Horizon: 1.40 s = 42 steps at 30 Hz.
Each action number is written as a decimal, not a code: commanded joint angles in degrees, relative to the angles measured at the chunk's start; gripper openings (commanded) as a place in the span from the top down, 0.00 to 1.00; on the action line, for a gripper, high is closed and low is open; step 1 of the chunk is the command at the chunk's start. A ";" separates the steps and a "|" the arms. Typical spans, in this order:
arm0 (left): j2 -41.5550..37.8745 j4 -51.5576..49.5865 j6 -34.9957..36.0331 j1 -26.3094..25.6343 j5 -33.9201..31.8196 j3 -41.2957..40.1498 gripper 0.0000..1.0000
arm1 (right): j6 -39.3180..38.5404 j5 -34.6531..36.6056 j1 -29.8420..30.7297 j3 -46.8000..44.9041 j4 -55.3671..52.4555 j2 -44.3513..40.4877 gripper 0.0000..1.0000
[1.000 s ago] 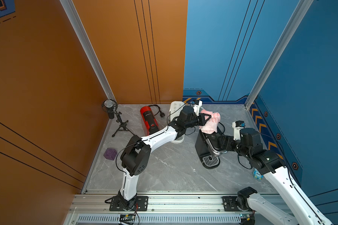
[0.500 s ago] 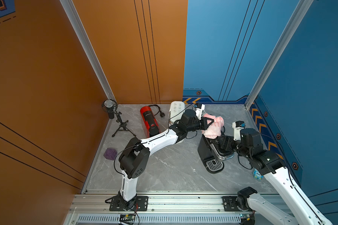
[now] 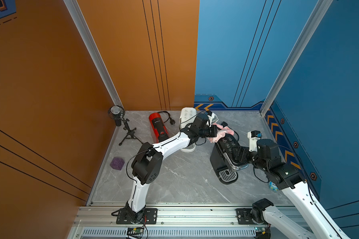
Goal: Wipe the surface of a coffee machine
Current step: Wipe the dirt from the surface of the coffee machine.
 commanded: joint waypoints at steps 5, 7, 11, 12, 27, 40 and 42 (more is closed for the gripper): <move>4.59 -7.79 3.84 -7.70 -0.91 -4.10 1.00 | -0.26 0.73 -0.32 -1.82 -5.24 0.65 0.24; 5.48 -7.66 3.62 -8.47 -1.44 -3.83 1.00 | -0.06 0.74 -0.36 -1.83 -5.24 0.89 0.24; 5.93 -7.28 3.53 -8.74 -3.87 -4.61 1.00 | 0.50 0.53 -0.28 -2.49 -5.29 0.72 0.24; 6.27 -7.13 3.32 -8.83 -4.01 -4.77 1.00 | 0.61 0.55 -0.36 -2.69 -5.32 0.51 0.24; 7.22 -5.16 1.77 -9.85 -4.95 -5.15 1.00 | 1.50 -0.89 -0.27 -3.64 -6.51 -1.98 0.24; -1.93 -9.19 2.72 -6.24 3.95 7.95 1.00 | 1.64 -0.65 -0.45 -4.88 -7.14 -3.35 0.23; -2.43 -9.27 2.82 -6.25 4.16 8.28 1.00 | 1.59 -0.66 -0.43 -4.83 -7.01 -2.88 0.23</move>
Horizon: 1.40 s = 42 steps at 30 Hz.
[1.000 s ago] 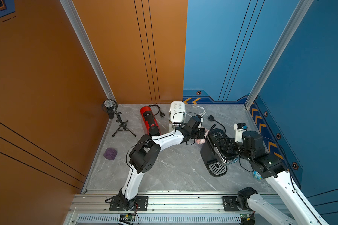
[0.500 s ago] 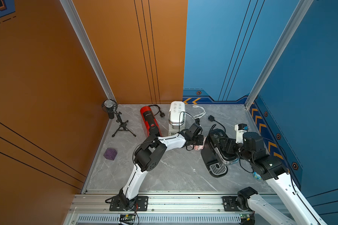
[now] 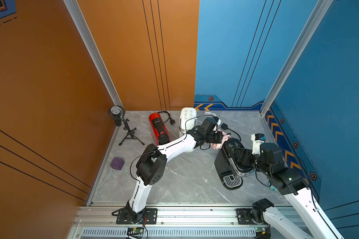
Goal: Wipe the surface of a coffee machine
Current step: Wipe the dirt from the surface of the coffee machine.
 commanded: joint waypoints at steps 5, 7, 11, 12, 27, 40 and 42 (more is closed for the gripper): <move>-1.92 0.67 1.45 -2.50 7.44 2.98 1.00 | 0.46 -2.46 0.20 -3.02 -5.93 1.87 0.23; -0.47 0.67 1.51 -2.79 8.23 2.99 1.00 | 0.49 -2.46 0.21 -3.09 -5.79 1.93 0.23; 2.15 0.23 2.61 -3.20 7.25 1.16 1.00 | 0.47 -2.37 0.23 -3.20 -5.79 2.09 0.23; 2.98 0.23 2.63 -3.13 7.03 0.55 1.00 | 0.47 -2.37 0.18 -3.13 -5.79 1.99 0.23; 9.68 -0.34 4.25 -3.03 5.07 -5.02 1.00 | 0.55 -3.07 0.18 -3.20 -5.62 2.72 0.23; 8.01 -0.48 4.70 -2.44 4.02 -7.08 1.00 | 0.55 -3.34 0.19 -3.02 -5.28 2.47 0.23; 5.83 -0.93 4.92 -2.13 5.19 -5.78 1.00 | 0.64 -3.35 0.19 -2.93 -5.41 2.26 0.23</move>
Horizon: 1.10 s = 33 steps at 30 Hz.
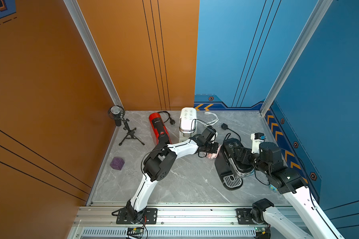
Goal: Wipe the surface of a coffee machine
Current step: Wipe the dirt from the surface of the coffee machine.
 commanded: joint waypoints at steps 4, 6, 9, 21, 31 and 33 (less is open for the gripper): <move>-7.20 -6.83 3.55 -2.47 5.29 5.70 1.00 | 0.39 -3.33 0.40 -2.22 -7.41 1.15 0.23; -9.02 -7.93 4.01 -2.31 5.13 7.27 1.00 | 0.64 -3.72 0.40 -2.18 -7.36 0.82 0.23; -11.39 -7.94 4.02 -1.77 5.63 8.18 1.00 | 0.67 -4.00 0.41 -2.23 -7.41 0.38 0.23; -9.16 -7.89 5.97 -2.29 8.29 10.97 1.00 | 0.57 -4.04 0.32 -3.29 -6.98 1.07 0.21; -3.13 -7.91 5.18 -3.76 3.92 6.67 1.00 | 0.22 -3.83 0.32 -3.26 -7.06 1.03 0.21; -2.45 -7.86 5.18 -4.23 3.17 5.86 1.00 | 0.18 -3.82 0.32 -3.20 -7.06 1.18 0.21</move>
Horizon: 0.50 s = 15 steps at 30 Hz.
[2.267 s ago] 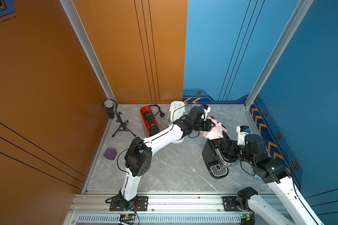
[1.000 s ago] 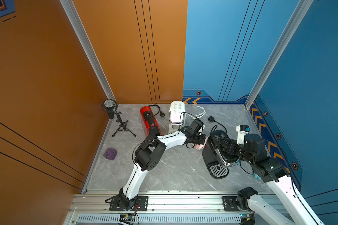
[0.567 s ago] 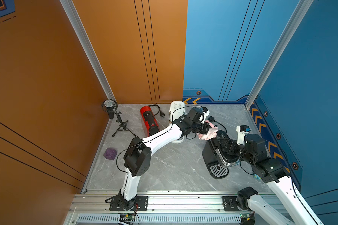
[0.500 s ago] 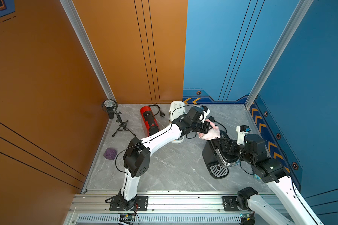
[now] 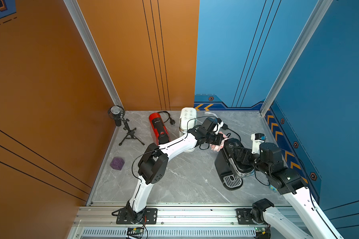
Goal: Wipe the surface of a coffee machine
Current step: Wipe the dirt from the surface of the coffee machine.
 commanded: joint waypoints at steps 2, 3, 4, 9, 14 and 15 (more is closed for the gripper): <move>3.23 -1.23 0.39 -4.48 0.24 -2.97 1.00 | -0.20 -3.60 0.47 -2.72 -7.11 1.68 0.21; 3.55 -1.24 0.26 -4.69 -0.39 -3.62 1.00 | -0.20 -3.61 0.47 -2.59 -7.24 1.62 0.21; 3.80 -1.18 0.02 -4.90 -1.16 -4.29 1.00 | -0.20 -3.60 0.47 -2.62 -7.23 1.62 0.21; 4.67 -1.18 -0.79 -6.95 -6.16 -6.94 1.00 | -0.10 -3.69 0.41 -2.38 -7.32 1.27 0.20; 3.04 -1.21 -0.54 -7.04 -10.49 -9.27 1.00 | 0.07 -4.04 0.39 -1.63 -7.32 1.75 0.20; 2.50 -1.24 -0.84 -6.57 -10.44 -9.73 1.00 | 0.07 -4.17 0.38 -1.44 -7.36 1.62 0.20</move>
